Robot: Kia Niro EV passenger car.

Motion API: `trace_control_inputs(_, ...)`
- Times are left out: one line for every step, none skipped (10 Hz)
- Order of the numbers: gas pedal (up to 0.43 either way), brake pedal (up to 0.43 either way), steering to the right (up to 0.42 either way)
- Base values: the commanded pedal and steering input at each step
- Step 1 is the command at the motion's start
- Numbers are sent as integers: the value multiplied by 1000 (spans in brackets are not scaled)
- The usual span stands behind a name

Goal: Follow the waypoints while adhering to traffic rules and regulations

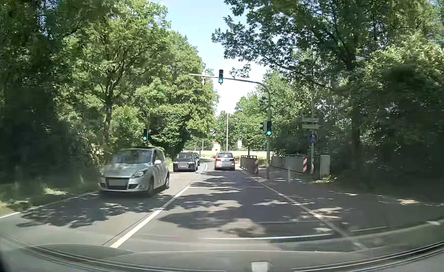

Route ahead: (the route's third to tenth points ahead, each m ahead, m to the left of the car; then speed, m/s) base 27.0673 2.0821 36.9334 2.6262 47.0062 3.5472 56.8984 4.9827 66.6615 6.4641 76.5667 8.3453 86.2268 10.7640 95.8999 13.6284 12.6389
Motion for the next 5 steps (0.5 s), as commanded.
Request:
trace_control_inputs(47,30,-18)
trace_control_inputs(59,30,-18)
trace_control_inputs(59,30,-18)
trace_control_inputs(59,30,-16)
trace_control_inputs(59,30,-15)
